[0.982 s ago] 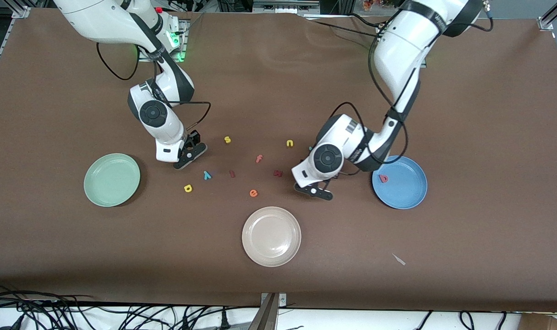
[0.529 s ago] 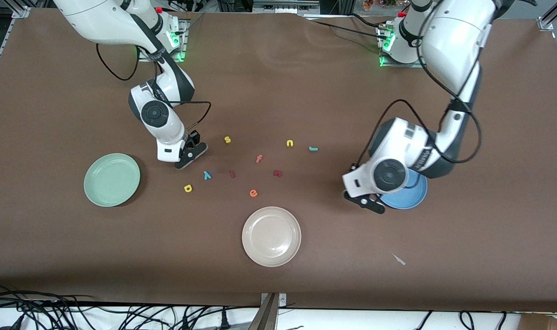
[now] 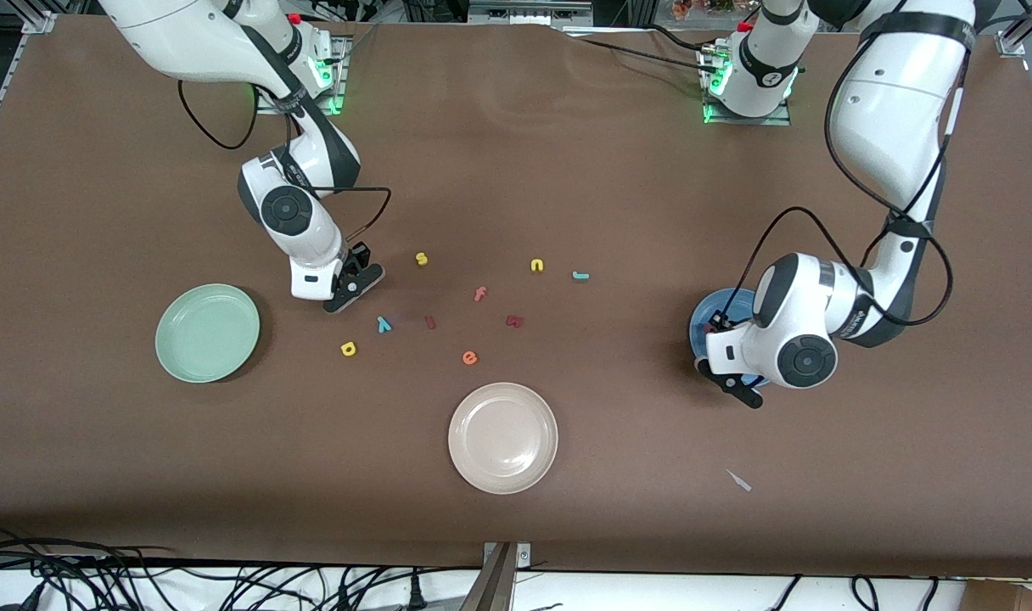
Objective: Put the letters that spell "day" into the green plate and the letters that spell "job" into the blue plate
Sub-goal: 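Carry the blue o onto the blue plate and open the left gripper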
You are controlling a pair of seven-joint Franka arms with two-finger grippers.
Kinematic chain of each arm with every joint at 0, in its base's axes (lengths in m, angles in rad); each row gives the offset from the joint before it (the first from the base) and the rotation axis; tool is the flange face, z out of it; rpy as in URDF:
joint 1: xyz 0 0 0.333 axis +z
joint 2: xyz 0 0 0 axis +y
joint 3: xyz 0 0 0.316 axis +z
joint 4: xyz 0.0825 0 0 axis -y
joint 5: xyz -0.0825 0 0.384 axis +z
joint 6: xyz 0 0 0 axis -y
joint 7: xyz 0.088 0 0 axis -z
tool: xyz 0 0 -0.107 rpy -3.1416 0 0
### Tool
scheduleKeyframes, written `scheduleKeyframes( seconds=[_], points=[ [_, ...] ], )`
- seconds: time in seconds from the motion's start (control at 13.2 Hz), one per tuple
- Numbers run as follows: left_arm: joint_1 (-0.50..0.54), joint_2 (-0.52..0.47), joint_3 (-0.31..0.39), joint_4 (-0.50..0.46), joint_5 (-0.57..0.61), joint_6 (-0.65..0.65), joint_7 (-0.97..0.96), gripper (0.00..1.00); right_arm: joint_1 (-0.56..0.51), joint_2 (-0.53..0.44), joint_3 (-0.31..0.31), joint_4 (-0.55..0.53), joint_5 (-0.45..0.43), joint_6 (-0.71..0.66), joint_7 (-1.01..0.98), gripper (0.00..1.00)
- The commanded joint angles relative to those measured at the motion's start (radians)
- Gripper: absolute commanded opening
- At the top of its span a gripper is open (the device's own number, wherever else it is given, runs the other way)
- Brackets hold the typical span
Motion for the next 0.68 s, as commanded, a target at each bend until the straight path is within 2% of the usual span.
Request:
scheduleKeyframes(
  seconds=[0.0,0.3,0.45,0.6],
  points=[
    [0.006,-0.024,-0.014,-0.023,0.025,0.015,0.007,1.0,0.0,0.018,0.0,-0.009,-0.016,0.034,-0.004,0.31],
    [-0.017,-0.093,-0.038,-0.01,0.01,-0.018,-0.045,1.0,0.0,0.024,0.0,-0.009,-0.016,0.037,-0.002,0.28],
    [-0.023,-0.093,-0.11,-0.019,0.01,-0.024,-0.259,1.0,0.0,0.024,0.0,-0.009,-0.016,0.035,-0.002,0.26],
    [-0.038,-0.089,-0.191,-0.02,0.01,-0.024,-0.602,1.0,0.0,0.024,0.0,-0.009,-0.016,0.035,-0.002,0.23]
  ],
)
